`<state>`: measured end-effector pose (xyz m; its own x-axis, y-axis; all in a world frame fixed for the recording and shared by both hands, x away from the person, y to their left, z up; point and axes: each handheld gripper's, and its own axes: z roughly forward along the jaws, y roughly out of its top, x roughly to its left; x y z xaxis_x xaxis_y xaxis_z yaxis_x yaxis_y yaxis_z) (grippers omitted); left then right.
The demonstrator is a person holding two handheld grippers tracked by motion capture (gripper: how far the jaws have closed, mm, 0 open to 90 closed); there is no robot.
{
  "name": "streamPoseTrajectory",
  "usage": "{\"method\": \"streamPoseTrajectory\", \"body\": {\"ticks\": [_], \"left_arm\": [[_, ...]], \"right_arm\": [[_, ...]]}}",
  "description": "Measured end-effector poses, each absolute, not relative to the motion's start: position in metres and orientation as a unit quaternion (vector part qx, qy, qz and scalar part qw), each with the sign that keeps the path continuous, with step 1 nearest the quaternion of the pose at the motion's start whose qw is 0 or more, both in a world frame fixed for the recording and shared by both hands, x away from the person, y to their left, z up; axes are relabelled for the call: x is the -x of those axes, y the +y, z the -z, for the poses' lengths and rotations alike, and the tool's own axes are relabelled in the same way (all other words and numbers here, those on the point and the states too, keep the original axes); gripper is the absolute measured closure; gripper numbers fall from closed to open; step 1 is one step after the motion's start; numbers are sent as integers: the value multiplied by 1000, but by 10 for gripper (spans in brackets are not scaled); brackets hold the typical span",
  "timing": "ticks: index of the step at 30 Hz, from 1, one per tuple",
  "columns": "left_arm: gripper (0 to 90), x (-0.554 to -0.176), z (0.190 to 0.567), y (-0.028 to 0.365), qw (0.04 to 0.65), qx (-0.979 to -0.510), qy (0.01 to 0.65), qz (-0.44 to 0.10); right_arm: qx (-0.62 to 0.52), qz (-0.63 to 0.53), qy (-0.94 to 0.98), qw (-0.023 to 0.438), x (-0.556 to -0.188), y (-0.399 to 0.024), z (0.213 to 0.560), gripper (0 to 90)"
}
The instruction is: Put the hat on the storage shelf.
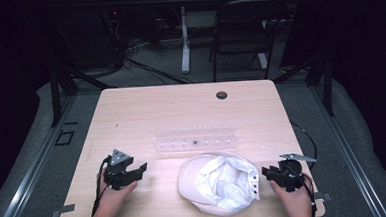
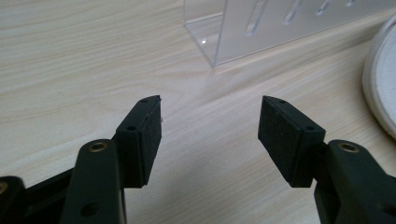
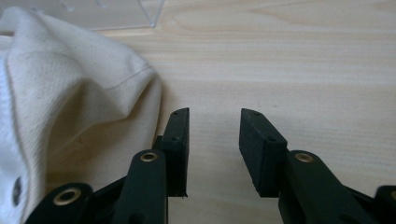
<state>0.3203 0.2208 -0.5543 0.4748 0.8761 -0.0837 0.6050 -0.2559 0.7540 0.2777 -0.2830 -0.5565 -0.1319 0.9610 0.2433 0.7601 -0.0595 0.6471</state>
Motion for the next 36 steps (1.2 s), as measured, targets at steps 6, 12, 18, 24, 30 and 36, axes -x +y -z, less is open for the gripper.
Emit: {"method": "streamPoseTrajectory", "body": {"ticks": [6, 12, 18, 24, 30, 36], "left_arm": [[440, -311, 553, 222, 382, -769, 482, -176], [439, -313, 556, 216, 372, -781, 471, -175], [418, -317, 559, 213, 368, -782, 472, -174], [406, -318, 560, 212, 370, -781, 473, -172], [398, -319, 561, 211, 363, -785, 472, -169], [399, -318, 561, 211, 359, -788, 470, -172]], "right_arm": [[-652, -346, 668, 98, -276, -290, 548, 648], [-652, -348, 672, 52, -276, -296, 530, 666], [-644, -346, 682, 23, -276, -293, 520, 660], [-638, -340, 691, -10, -274, -291, 509, 626], [-633, -345, 692, -29, -273, -289, 500, 603], [-624, -344, 698, -69, -274, -280, 503, 588]]}}
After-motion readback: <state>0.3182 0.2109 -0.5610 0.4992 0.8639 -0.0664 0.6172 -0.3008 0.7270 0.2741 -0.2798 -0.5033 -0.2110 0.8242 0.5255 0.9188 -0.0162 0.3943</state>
